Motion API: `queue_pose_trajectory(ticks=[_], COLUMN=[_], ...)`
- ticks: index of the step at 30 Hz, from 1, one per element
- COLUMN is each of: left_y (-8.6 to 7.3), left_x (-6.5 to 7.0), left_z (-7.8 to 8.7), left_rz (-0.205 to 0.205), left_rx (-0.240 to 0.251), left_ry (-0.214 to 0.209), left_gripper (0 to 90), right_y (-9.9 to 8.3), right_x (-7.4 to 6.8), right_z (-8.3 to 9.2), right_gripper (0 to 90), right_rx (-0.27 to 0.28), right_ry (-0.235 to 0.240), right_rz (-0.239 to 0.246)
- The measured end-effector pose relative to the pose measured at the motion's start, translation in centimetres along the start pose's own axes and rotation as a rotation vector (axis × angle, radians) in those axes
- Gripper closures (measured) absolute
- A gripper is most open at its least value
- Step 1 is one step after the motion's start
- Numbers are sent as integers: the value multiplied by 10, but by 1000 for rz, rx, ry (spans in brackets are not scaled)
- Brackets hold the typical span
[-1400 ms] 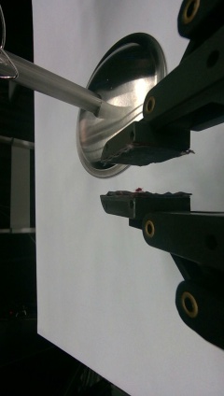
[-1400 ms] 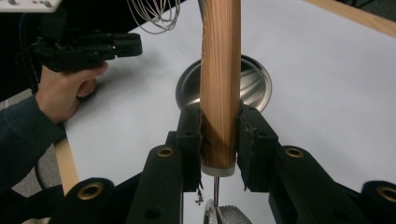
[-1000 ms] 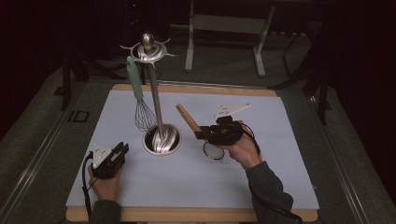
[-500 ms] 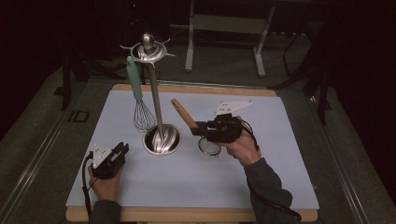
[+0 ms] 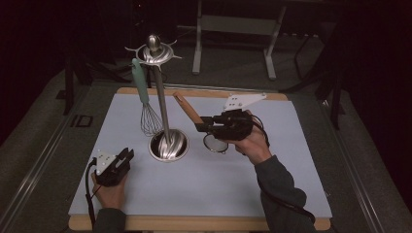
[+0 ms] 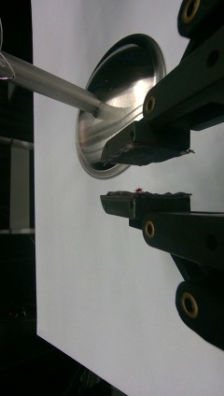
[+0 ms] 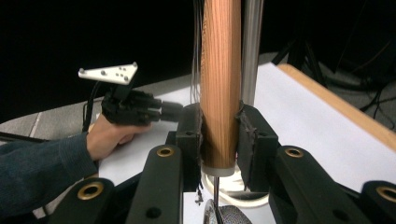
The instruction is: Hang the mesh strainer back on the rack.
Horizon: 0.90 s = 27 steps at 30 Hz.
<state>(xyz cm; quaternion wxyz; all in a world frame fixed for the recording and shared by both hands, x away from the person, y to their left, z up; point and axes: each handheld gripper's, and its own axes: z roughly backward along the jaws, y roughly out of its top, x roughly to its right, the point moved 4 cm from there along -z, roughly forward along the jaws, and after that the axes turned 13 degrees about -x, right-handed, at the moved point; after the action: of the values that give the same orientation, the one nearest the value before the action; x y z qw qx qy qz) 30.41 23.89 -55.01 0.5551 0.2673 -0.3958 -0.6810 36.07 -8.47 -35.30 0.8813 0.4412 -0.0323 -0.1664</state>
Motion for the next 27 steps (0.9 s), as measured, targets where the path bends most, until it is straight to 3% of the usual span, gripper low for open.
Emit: queue_pose_trajectory(ticks=[7, 27], left_y=[0, 0], left_x=[0, 0], left_z=[0, 0], left_rz=[0, 0], left_rx=[-1, -1], left_ry=[-1, -2], left_gripper=[745, 745], right_y=[14, 49], right_x=[0, -16], right_z=[10, 23], right_gripper=[721, 721], right_rx=[66, 144], right_ry=[12, 39], right_rz=[8, 63])
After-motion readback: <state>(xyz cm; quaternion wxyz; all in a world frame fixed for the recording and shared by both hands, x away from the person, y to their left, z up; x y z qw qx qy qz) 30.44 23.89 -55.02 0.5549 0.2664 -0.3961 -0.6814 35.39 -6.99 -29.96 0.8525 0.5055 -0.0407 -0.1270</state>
